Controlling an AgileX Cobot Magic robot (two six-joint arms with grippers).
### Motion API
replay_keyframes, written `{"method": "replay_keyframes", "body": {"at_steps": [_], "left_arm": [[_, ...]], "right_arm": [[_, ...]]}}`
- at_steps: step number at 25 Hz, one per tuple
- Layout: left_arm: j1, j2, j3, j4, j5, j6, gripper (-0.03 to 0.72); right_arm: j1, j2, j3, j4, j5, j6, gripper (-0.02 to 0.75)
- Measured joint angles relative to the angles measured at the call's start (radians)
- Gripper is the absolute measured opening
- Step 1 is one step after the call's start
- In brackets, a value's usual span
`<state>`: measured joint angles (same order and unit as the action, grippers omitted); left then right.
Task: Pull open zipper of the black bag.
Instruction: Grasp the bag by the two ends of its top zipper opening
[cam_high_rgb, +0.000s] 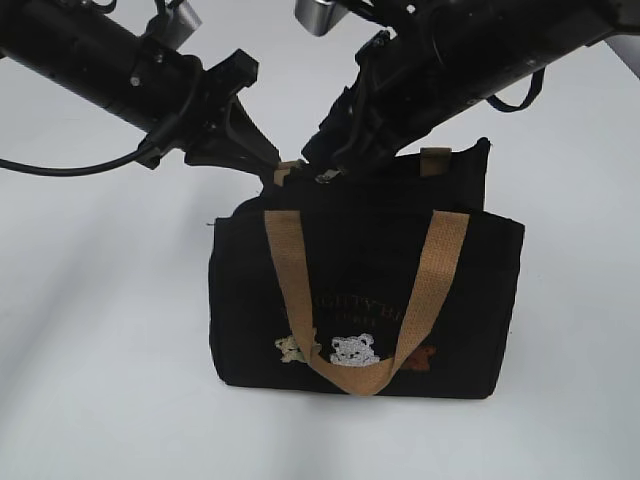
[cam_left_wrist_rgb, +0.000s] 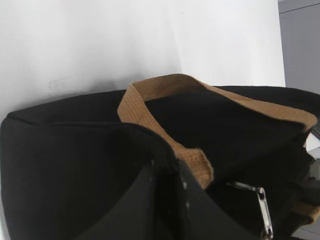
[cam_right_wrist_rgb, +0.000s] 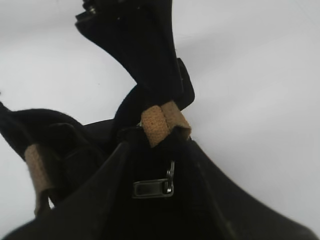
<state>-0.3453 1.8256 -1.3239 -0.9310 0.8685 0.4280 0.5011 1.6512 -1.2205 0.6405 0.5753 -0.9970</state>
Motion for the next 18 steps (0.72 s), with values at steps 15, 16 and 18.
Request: {"method": "replay_keyframes", "body": {"at_steps": [15,16,18], "left_arm": [[0.000,0.000,0.000,0.000,0.006,0.000,0.029],[0.000,0.000,0.000,0.000,0.007,0.000,0.029],[0.000,0.000,0.000,-0.001,0.008,0.000,0.029]], "right_arm": [[0.000,0.041,0.000,-0.105,0.043,0.103,0.070],[0.000,0.037,0.000,-0.108,0.051,0.104,0.027],[0.000,0.024,0.000,-0.118,0.059,0.105,-0.001]]}}
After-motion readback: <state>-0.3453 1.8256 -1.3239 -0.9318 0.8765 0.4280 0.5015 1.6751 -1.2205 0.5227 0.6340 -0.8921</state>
